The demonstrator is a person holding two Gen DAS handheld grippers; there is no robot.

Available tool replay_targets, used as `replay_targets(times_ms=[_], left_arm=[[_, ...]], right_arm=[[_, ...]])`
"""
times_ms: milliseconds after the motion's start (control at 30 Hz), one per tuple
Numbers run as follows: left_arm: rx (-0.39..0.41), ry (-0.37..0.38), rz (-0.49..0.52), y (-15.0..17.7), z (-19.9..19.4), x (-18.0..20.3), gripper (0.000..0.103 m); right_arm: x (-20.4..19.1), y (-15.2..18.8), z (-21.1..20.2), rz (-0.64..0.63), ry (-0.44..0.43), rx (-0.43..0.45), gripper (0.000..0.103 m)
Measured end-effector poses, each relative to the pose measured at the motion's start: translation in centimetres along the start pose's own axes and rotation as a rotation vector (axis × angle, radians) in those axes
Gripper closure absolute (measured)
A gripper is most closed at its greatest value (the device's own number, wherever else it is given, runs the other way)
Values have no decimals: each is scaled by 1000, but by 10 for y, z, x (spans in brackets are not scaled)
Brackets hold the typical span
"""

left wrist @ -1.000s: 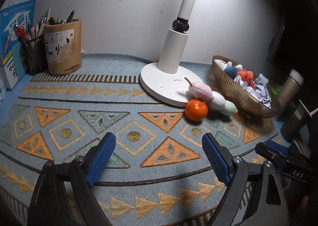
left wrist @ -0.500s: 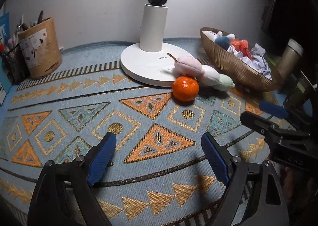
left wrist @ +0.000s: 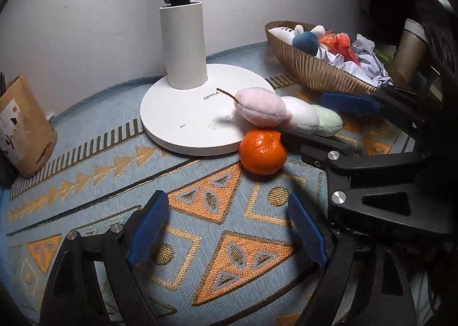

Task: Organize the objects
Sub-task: 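Grasp the mandarin with the left gripper while the right grasps the dango plush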

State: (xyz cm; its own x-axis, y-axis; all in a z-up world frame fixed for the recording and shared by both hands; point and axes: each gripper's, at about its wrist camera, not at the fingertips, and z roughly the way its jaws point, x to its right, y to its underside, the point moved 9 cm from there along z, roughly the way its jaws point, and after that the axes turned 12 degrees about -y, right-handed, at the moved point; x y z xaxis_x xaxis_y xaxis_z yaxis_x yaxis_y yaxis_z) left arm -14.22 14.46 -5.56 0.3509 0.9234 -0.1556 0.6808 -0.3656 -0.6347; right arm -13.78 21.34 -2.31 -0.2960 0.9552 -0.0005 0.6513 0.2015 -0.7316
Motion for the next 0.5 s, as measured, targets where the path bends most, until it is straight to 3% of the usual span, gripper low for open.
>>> replay_targets(times_ms=[100, 133, 200, 267, 367, 433, 467, 500], left_arm=[[-4, 4, 10, -1, 2, 4, 21], [7, 6, 7, -4, 1, 5, 21], [20, 8, -1, -7, -2, 6, 21], [29, 7, -16, -10, -2, 6, 21], [30, 8, -35, -17, 0, 10, 24], [12, 17, -56, -25, 10, 13, 32], [1, 15, -63, -28, 13, 15, 41], [-14, 17, -75, -30, 15, 17, 42]], right_arm=[[5, 4, 0, 43, -9, -25, 47], [8, 6, -1, 90, -29, -34, 59], [12, 8, -7, 170, -69, -18, 63], [13, 8, -17, 233, -108, -7, 77], [15, 10, -31, 311, -165, 19, 77], [14, 15, -36, 339, -231, 29, 77], [17, 18, -38, 355, -241, 35, 77], [18, 22, -41, 372, -265, 40, 77]])
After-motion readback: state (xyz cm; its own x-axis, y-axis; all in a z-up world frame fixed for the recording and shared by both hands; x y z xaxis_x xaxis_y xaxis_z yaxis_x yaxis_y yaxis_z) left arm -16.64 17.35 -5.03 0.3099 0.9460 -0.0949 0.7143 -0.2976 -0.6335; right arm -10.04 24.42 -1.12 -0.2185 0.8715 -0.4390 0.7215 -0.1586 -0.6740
